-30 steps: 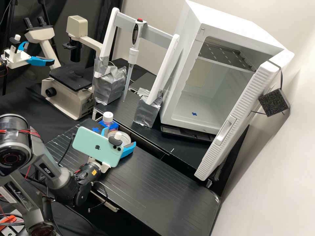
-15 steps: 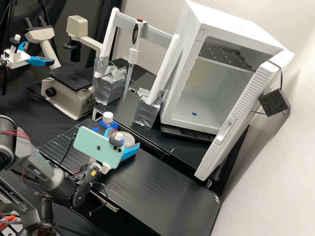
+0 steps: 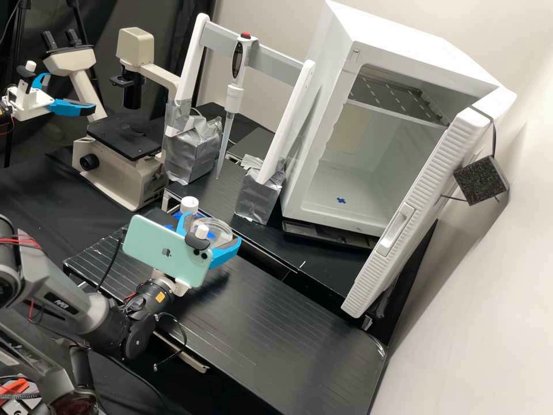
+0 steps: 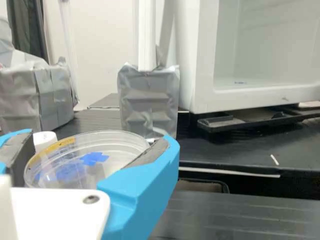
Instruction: Open the lid
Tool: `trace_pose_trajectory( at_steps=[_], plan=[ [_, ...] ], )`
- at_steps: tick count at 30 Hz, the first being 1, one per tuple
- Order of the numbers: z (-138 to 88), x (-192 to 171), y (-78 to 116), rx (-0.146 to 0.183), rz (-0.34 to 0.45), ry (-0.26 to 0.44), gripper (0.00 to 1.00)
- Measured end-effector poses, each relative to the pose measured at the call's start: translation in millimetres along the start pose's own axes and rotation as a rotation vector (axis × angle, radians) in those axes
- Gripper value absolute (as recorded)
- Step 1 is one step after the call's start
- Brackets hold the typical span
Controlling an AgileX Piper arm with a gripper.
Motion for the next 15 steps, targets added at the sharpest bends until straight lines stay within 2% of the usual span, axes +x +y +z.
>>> trace_pose_trajectory(
  at_steps=[15],
  plan=[
    [14.2,8.2,-7.1,0.01,-0.009,-0.075,0.0]
  ],
)
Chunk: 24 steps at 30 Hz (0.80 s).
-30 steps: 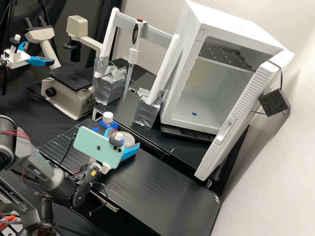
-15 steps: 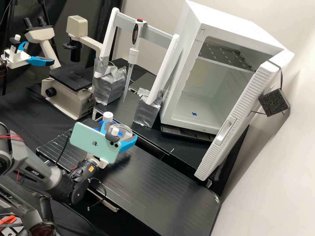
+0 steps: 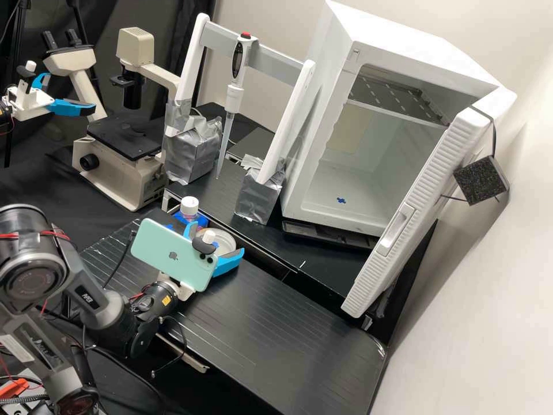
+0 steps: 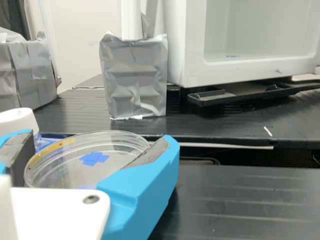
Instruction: Open the lid
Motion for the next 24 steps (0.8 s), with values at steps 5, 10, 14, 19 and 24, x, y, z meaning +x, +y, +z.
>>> trace_pose_trajectory(
  at_steps=[5,10,14,19,24],
  plan=[
    [2.8,-0.7,2.0,0.001,0.011,-0.016,0.0],
    [2.8,0.0,0.3,-0.003,-0.001,-0.012,0.0],
    [1.9,1.0,-1.3,-0.006,-0.008,-0.005,0.0],
    [1.4,2.0,-2.4,-0.009,-0.008,-0.002,1.0],
    [1.5,2.3,-2.5,-0.017,-0.007,0.002,1.0]
  ],
)
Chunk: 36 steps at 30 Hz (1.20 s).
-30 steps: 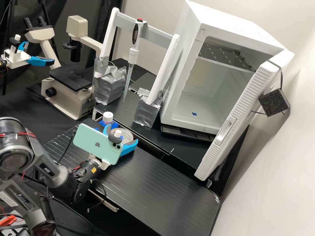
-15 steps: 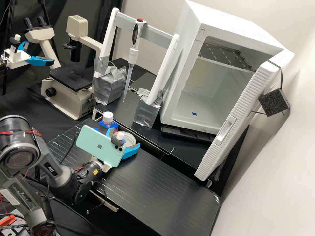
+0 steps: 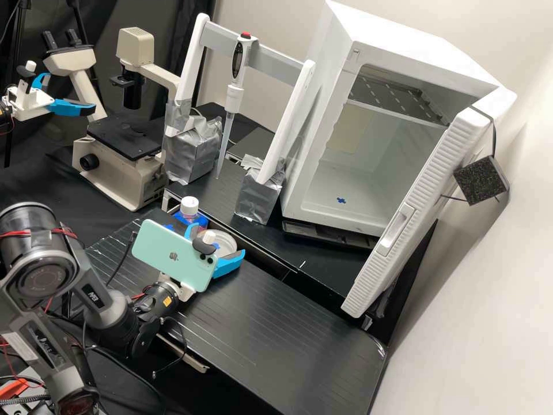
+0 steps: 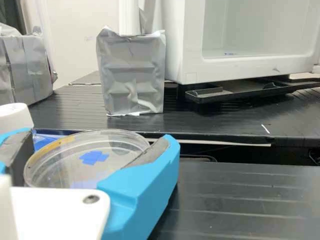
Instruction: Open the lid
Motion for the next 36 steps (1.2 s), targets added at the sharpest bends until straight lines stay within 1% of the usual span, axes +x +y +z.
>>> trace_pose_trajectory(
  at_steps=[13,15,16,19,21,30,36],
  plan=[
    [1.6,-1.1,1.8,-0.009,0.005,-0.007,1.0],
    [2.3,-1.5,2.5,-0.006,0.009,-0.011,1.0],
    [2.4,-1.6,2.4,-0.008,0.006,-0.01,0.0],
    [2.9,-2.1,2.6,-0.008,0.002,-0.01,0.0],
    [2.5,-2.7,3.0,-0.003,0.001,-0.007,0.0],
    [-0.4,-4.7,4.1,-0.015,-0.006,0.014,0.0],
    [-2.5,-3.6,1.7,-0.012,-0.019,0.027,0.0]
  ],
)
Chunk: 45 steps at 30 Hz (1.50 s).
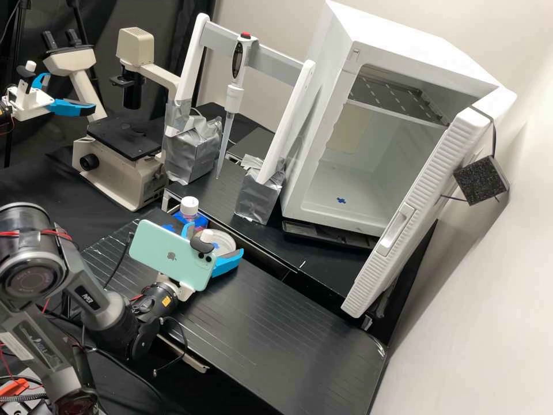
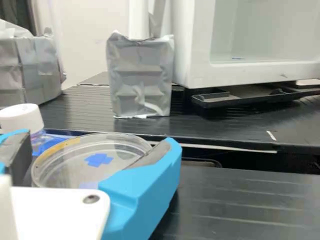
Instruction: Open the lid
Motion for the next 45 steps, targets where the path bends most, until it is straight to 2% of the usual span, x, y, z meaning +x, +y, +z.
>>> trace_pose_trajectory(
  at_steps=[10,22,28,38,40,45],
  plan=[
    [0.8,1.2,0.0,0.017,0.012,-0.01,0.0],
    [1.9,0.7,0.6,0.012,0.013,-0.013,0.0],
    [0.6,-6.0,6.8,0.009,0.021,-0.004,0.0],
    [-7.8,-18.8,18.6,0.039,0.072,0.021,0.0],
    [-6.8,-20.5,21.1,0.051,0.09,0.011,0.0],
    [-2.0,-24.4,28.3,0.053,0.149,-0.027,0.0]
  ],
)
